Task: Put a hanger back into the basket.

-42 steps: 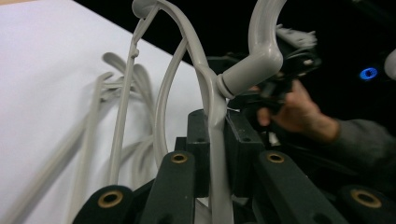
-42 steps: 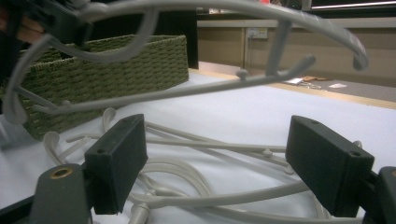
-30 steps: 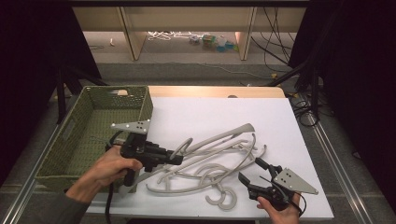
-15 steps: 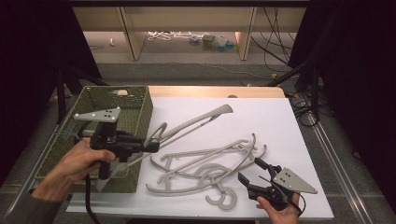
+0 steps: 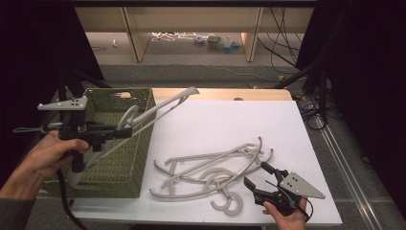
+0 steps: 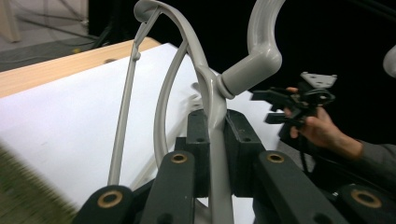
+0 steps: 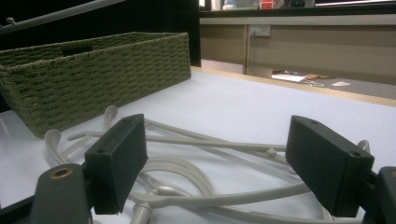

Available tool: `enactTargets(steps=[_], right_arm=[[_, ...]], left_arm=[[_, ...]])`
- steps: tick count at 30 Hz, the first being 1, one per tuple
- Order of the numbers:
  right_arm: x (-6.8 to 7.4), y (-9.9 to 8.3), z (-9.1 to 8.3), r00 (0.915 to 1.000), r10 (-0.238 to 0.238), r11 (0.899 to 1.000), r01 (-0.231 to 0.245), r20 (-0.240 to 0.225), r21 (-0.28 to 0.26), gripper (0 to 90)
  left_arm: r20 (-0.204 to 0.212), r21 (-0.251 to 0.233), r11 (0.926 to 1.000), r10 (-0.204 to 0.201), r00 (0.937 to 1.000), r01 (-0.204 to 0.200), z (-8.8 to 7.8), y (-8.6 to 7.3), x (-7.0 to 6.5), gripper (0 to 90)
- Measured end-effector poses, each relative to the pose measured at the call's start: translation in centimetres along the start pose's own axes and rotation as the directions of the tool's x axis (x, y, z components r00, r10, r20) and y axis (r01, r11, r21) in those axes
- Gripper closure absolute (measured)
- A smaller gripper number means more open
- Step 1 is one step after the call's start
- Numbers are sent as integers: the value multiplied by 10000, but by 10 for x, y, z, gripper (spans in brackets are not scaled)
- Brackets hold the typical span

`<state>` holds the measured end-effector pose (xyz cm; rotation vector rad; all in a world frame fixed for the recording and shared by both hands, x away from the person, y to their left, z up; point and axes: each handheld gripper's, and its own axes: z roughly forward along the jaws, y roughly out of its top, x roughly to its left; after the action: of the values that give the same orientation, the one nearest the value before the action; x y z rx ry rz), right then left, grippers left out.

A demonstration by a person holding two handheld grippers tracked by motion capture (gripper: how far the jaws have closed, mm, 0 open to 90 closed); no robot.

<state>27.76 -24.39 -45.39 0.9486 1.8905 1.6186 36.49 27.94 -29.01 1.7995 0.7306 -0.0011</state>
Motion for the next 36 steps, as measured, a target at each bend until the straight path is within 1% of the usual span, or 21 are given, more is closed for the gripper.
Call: enactTargets(steps=[1,2,6,9,10,11,12,13,14,16,17,20,23,25,26,29,30,31,32,34,36], right_arm=[[0,0,1,10000,-20,9999,20,22,-144,213],[0,0,-1,10000,-4,9999,4,17,161,213],[0,0,0,10000,6,9999,-6,18,161,214],[0,0,1,10000,-3,10000,3,29,68,213],[0,-1,2,10000,39,10000,-40,-37,-64,213],[0,0,0,10000,-40,9998,38,80,174,213],[0,0,0,10000,-40,9998,38,80,174,213],[1,-1,3,9999,81,9998,-83,-77,-193,213],[0,-1,2,10000,36,10000,-37,-71,-68,213],[0,-1,3,9999,20,10000,-21,-103,-80,213],[0,-1,3,9999,17,10000,-18,-104,-77,213],[1,-1,3,9999,23,10000,-24,-117,-85,213],[1,0,3,9999,12,10000,-13,-146,-93,213],[1,-1,3,9998,47,9999,-49,-170,-111,213],[1,0,2,9999,-34,10000,35,-121,70,213],[1,0,3,9999,-71,10000,72,-130,53,213],[1,0,4,9999,-9,10000,8,-167,-36,213],[1,0,4,9999,-9,10000,8,-167,-36,213],[1,0,3,9999,-12,10000,13,-167,41,213],[1,0,3,9999,-30,10000,32,-157,79,213],[1,0,4,9999,-44,10000,43,-150,-60,213]], left_arm=[[-166,-34,10000,-84,9998,83,-5,-1,5,807],[-297,-63,9999,-162,9994,160,-8,-1,8,807],[-774,-168,9993,-339,9964,327,-24,-2,23,808],[-1041,-220,9992,-365,9939,343,-34,-4,33,808],[-1086,-209,9991,-389,9933,368,-36,-4,35,807],[-1179,-238,9988,-454,9920,429,-40,-5,40,807],[-1261,-287,9981,-577,9903,545,-42,-6,44,807],[-1345,-283,9981,-587,9892,554,-44,-7,47,807],[-1407,-281,9978,-637,9880,603,-46,-8,50,808],[-1480,-330,9969,-756,9861,715,-49,-10,55,807],[-1553,-305,9971,-732,9851,693,-51,-12,59,807],[-1673,-322,9964,-829,9824,786,-55,-15,68,806],[-1850,-228,9966,-818,9793,789,-60,-18,77,807],[-1883,-195,9966,-824,9787,801,-61,-20,82,807],[-1892,-153,9966,-822,9785,808,-62,-21,85,807],[-2009,-42,9955,-939,9751,950,-63,-25,93,807],[-2146,61,9952,-939,9722,975,-63,-26,95,807],[-2146,61,9952,-939,9722,975,-63,-26,95,807],[-2240,89,9950,-948,9700,993,-64,-28,99,807],[-2278,123,9947,-967,9689,1022,-64,-28,102,807],[-2363,124,9930,-1109,9653,1172,-64,-29,105,807]])
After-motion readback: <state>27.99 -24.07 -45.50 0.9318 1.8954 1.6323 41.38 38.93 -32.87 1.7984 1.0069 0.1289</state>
